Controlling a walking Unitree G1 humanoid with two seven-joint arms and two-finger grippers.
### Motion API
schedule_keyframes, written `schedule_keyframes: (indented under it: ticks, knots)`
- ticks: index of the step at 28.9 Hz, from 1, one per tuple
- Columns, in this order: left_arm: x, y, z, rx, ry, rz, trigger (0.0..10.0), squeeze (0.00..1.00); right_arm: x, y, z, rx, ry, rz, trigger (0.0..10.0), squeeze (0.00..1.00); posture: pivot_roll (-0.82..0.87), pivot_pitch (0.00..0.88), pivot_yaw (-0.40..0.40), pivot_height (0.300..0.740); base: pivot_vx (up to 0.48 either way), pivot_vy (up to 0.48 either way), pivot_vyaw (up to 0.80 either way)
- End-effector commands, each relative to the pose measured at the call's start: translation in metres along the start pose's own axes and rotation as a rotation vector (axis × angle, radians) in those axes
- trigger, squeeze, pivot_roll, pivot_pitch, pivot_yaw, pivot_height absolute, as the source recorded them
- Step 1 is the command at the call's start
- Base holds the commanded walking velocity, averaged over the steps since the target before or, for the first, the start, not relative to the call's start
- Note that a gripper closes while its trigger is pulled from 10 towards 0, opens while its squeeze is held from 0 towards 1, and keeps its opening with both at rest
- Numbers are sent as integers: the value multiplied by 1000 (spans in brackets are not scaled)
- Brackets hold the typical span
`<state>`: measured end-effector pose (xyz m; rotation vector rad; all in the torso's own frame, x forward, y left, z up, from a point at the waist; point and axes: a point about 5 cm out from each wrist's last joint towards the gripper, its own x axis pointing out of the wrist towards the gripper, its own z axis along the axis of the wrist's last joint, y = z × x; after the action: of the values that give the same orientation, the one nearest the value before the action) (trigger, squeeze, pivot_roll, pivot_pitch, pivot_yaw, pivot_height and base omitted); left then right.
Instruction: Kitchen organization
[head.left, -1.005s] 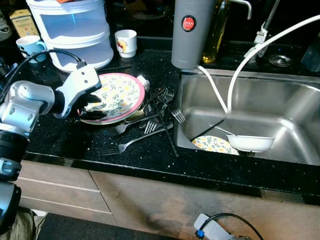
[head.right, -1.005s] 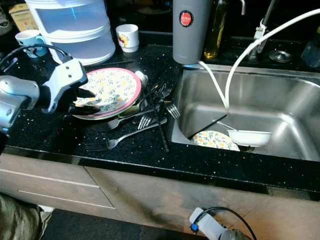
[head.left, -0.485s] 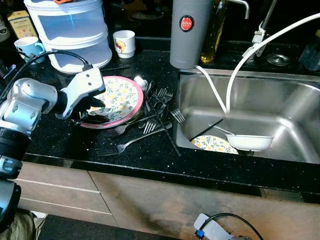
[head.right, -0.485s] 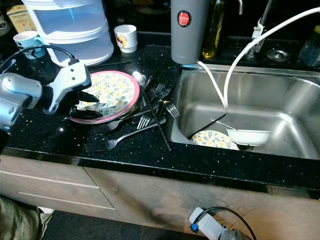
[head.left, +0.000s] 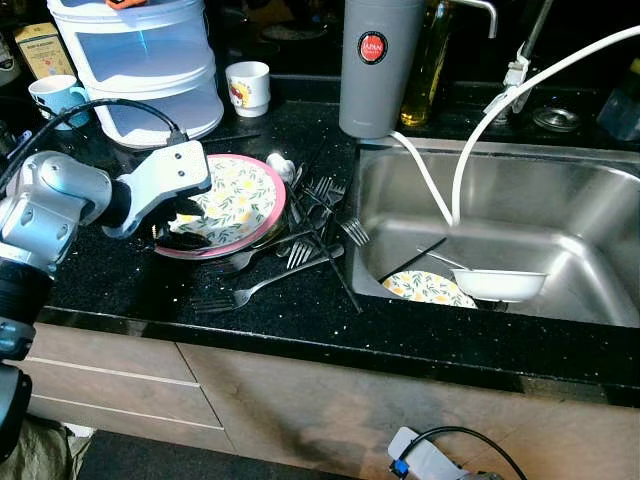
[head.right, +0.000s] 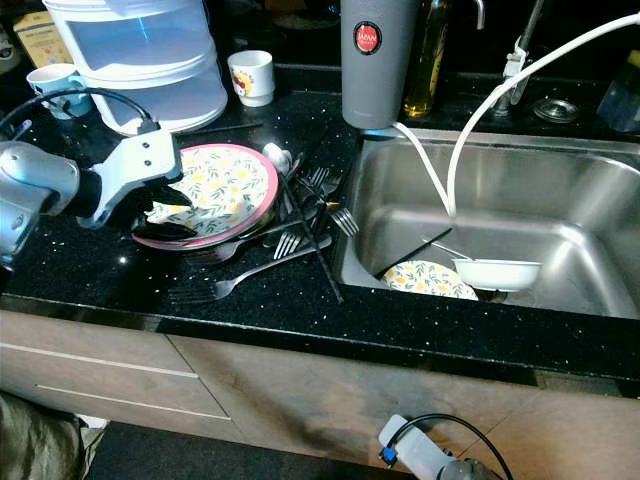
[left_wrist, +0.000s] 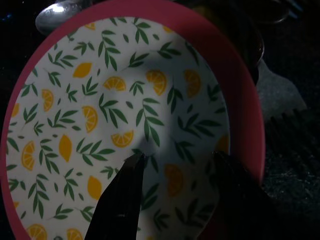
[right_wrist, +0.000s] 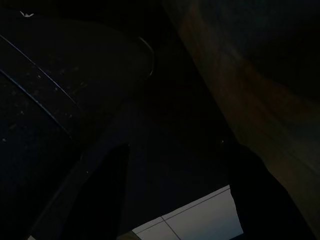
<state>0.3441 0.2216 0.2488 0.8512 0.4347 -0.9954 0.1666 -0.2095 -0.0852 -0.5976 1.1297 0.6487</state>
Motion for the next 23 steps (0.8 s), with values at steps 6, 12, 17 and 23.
schedule_keyframes:
  ticks: [6,12,17,23]
  knots:
    - [7,-6,-20,-5,80,15,10000,0,1,3,-1,16,-5,4,10000,0,2,24,29,740,0,0,0]
    - [17,-9,-38,-25,111,86,10000,0,0,2,-1,21,-6,2,10000,0,0,28,26,740,0,0,0]
    - [16,-11,-31,-67,41,74,10000,0,0,2,-1,22,-6,1,10000,0,0,32,23,740,0,0,0]
    - [-6,-8,4,-104,-176,-14,10000,0,0,2,-1,19,-6,3,10000,0,8,32,25,740,0,0,0]
